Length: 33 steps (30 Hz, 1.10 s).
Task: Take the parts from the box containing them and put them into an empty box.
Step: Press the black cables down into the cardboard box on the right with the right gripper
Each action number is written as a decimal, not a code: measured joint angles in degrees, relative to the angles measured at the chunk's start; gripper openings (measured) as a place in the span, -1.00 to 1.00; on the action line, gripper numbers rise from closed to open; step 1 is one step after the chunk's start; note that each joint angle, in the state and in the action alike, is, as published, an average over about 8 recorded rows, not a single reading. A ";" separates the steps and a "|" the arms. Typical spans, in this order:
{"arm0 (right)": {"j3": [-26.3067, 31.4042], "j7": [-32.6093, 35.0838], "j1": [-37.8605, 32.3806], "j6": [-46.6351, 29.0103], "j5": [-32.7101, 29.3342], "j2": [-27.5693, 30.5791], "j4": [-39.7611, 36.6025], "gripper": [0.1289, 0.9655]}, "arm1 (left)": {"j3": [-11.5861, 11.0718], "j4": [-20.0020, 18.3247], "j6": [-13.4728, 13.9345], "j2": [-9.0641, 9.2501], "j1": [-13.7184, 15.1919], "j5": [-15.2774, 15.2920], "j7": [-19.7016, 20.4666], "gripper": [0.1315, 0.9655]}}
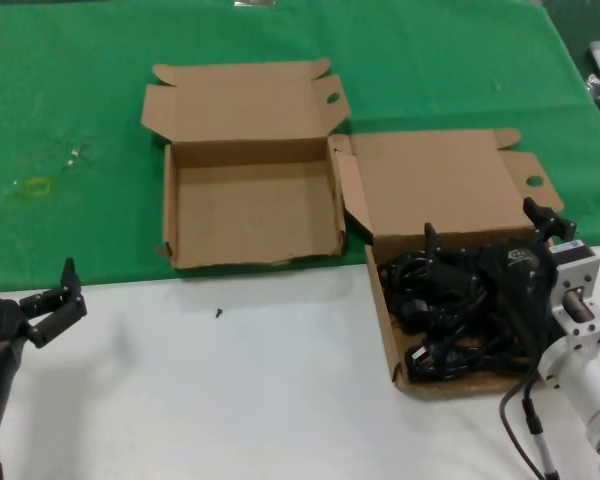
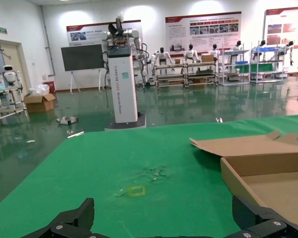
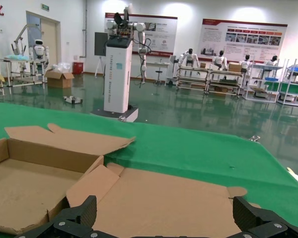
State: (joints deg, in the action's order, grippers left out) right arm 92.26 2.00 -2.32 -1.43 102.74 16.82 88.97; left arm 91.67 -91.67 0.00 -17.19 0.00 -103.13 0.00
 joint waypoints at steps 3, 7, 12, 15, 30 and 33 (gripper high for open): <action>0.00 0.00 0.00 0.00 0.00 0.00 0.00 1.00 | 0.00 0.00 0.00 0.00 0.00 0.00 0.00 1.00; 0.00 0.00 0.00 0.00 0.00 0.00 0.00 1.00 | 0.00 0.00 0.00 0.00 0.00 0.00 0.00 1.00; 0.00 0.00 0.00 0.00 0.00 0.00 0.00 1.00 | 0.00 0.00 0.00 0.00 0.00 0.00 0.00 1.00; 0.00 0.00 0.00 0.00 0.00 0.00 0.00 1.00 | 0.00 0.00 0.00 0.00 0.00 0.00 0.00 1.00; 0.01 0.00 0.00 0.00 0.00 0.01 0.01 1.00 | 0.00 0.00 0.00 0.00 0.00 0.00 0.00 0.93; 0.13 -0.07 0.13 0.11 0.05 0.11 0.12 1.00 | 0.00 0.00 0.00 0.00 0.00 0.00 0.00 0.88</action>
State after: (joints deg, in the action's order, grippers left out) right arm 92.39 1.93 -2.19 -1.33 102.79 16.93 89.09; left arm 91.67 -91.67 0.00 -17.19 0.00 -103.13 0.00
